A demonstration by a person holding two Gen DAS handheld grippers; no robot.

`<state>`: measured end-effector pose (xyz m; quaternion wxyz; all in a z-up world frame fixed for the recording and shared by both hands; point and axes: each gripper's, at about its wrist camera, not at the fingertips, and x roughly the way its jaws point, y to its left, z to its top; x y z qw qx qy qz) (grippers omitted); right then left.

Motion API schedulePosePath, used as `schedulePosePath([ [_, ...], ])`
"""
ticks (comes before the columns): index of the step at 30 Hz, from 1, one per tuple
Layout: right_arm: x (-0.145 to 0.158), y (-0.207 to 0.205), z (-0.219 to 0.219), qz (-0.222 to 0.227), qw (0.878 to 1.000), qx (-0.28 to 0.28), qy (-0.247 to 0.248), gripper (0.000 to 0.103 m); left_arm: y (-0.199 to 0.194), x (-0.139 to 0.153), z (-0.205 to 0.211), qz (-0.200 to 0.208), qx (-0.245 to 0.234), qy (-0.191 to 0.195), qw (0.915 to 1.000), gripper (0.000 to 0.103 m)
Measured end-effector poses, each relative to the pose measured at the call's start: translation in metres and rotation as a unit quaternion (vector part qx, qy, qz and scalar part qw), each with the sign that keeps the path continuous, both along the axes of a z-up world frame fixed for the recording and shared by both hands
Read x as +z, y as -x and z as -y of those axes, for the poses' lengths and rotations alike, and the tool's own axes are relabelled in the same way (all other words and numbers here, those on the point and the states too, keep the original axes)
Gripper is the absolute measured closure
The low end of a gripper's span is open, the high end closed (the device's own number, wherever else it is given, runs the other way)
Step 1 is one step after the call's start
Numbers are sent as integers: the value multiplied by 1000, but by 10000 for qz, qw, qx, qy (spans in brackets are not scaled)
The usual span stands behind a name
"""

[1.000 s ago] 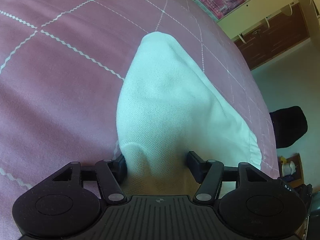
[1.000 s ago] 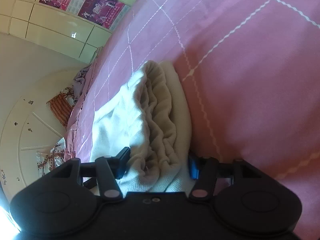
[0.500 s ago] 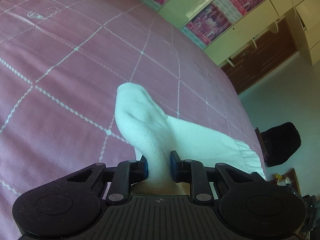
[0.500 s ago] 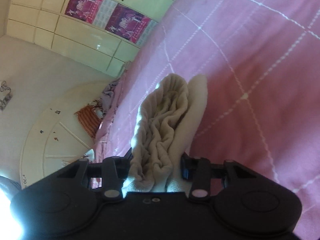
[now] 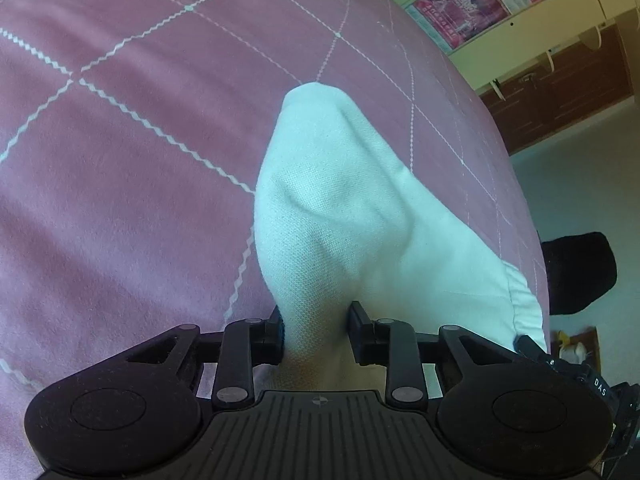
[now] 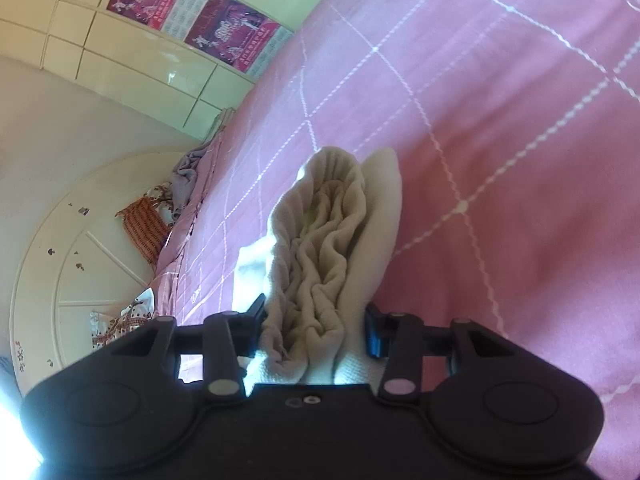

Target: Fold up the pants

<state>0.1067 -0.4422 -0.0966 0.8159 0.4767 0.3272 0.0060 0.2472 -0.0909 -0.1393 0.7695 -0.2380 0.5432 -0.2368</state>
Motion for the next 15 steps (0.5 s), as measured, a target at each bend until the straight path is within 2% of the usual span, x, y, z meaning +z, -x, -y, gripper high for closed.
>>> schedulePosePath([
  [2, -4, -4, -4, -124, 9999, -5, 94, 41, -1, 0, 5, -11, 52, -21, 10000, 72],
  [4, -6, -9, -10, -224, 9994, 62, 260, 40, 0, 1, 10, 94, 74, -110, 9999, 72],
  [5, -6, -12, -14, -289, 9987, 129, 404, 43, 4, 6, 12, 243, 49, -183, 9995, 73],
  [6, -6, -15, -18, -352, 9980, 179, 487, 52, 7, 12, 15, 388, 20, -228, 9990, 75],
  [7, -6, -15, -19, -356, 9982, 189, 450, 56, 10, 21, 15, 552, -2, -199, 9983, 76],
  [11, 21, -10, -23, 182, 9991, 162, 336, 60, 6, 69, 17, 1213, 67, 77, 9926, 77],
  [15, 53, -28, -17, 800, 9964, 205, 167, 60, -23, 112, 19, 1678, 221, 302, 9851, 78],
])
